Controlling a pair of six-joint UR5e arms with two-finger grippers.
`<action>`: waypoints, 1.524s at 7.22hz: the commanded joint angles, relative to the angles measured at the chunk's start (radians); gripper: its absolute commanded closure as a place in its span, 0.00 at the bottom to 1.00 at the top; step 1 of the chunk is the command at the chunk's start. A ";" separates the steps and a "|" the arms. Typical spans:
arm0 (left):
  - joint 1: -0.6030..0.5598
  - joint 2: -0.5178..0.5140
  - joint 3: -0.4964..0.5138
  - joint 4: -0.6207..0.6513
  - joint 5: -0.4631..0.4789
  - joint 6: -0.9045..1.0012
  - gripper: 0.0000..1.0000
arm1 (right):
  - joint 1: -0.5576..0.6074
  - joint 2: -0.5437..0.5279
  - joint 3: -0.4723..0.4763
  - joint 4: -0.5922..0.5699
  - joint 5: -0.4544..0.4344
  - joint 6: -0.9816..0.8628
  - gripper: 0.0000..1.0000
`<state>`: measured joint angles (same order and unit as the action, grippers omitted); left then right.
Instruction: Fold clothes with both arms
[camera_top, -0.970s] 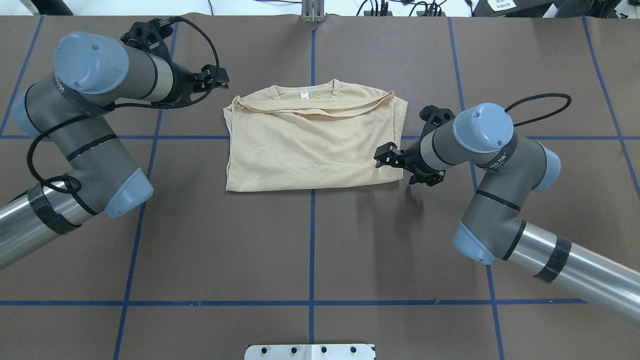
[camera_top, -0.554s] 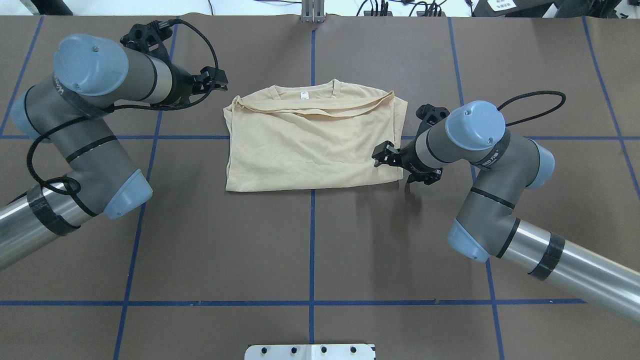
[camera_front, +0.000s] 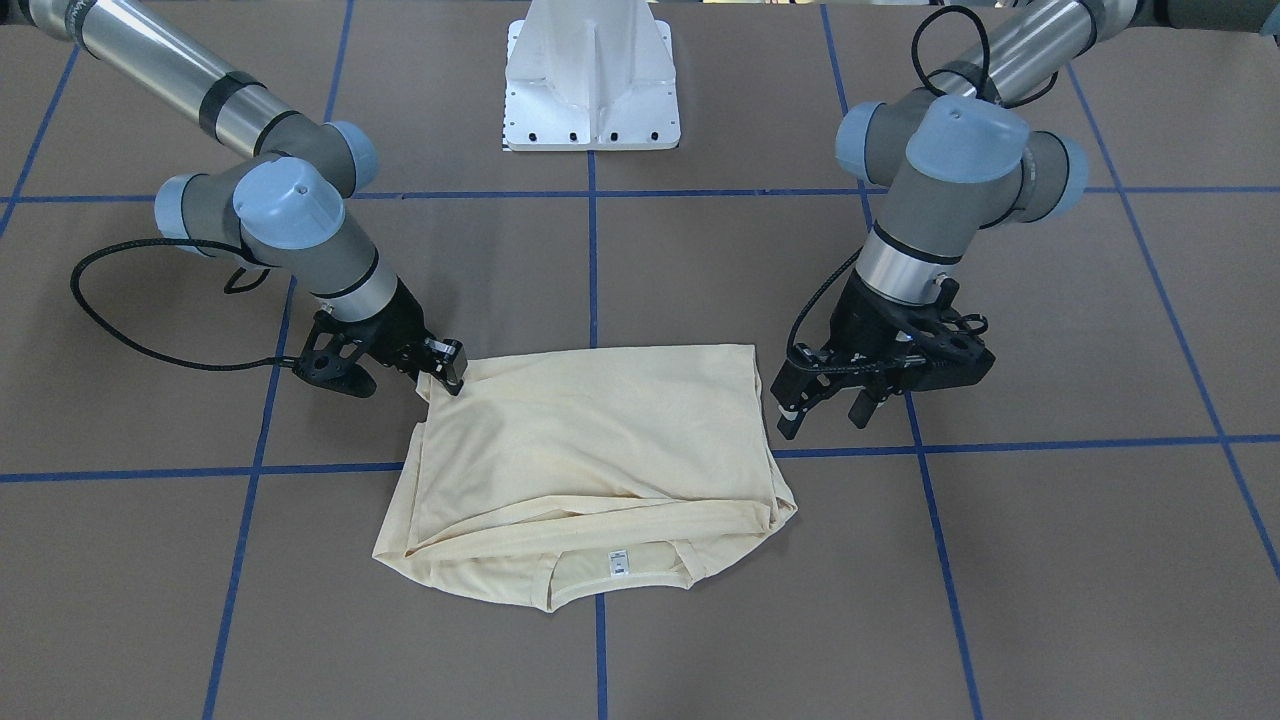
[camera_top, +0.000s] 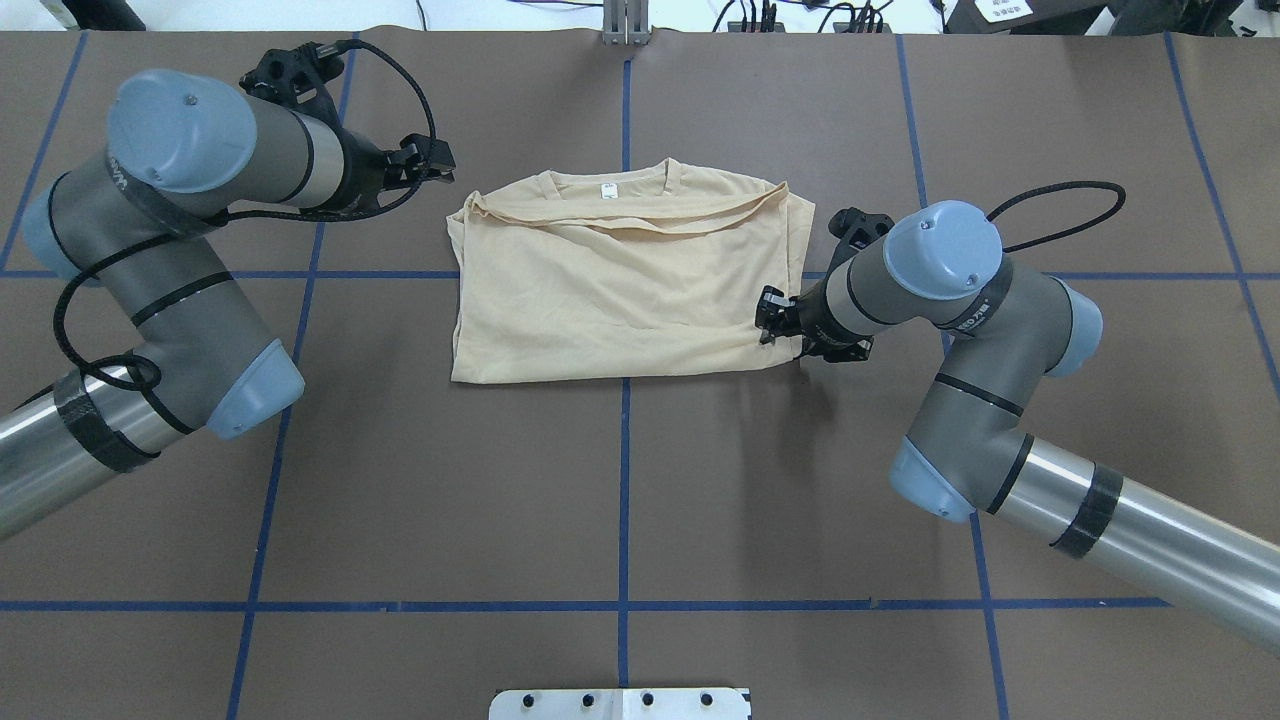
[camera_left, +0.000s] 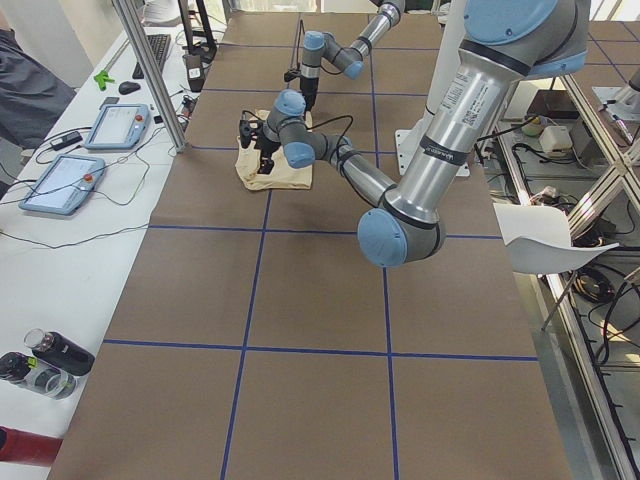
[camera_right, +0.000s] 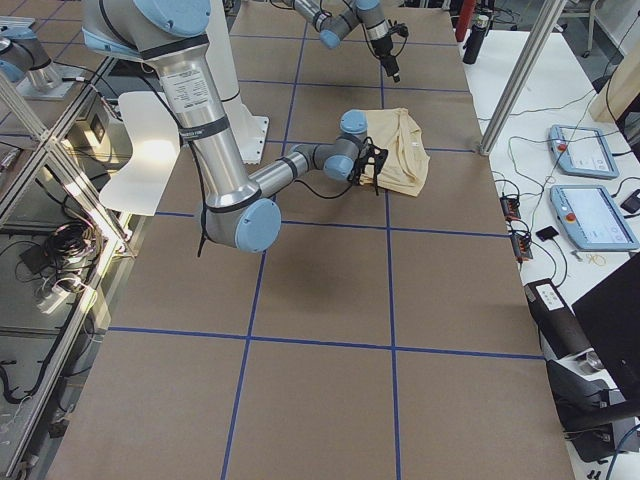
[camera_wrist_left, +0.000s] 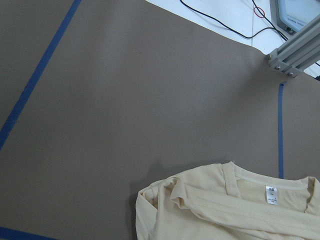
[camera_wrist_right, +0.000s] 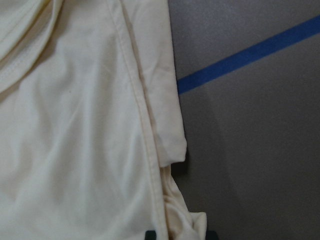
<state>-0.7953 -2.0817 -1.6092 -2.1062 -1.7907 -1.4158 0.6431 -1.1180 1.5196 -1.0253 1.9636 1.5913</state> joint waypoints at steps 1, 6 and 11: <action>-0.001 0.000 0.000 0.000 0.001 0.000 0.01 | 0.000 0.012 0.008 -0.035 0.017 0.009 1.00; -0.001 0.000 -0.052 0.078 0.004 0.001 0.01 | -0.127 -0.008 0.230 -0.146 0.187 0.062 1.00; 0.004 0.015 -0.081 0.118 0.001 0.012 0.01 | -0.325 0.026 0.287 -0.134 0.212 0.157 0.00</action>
<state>-0.7937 -2.0728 -1.6909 -1.9879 -1.7889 -1.4103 0.3438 -1.0998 1.8006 -1.1629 2.1672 1.7456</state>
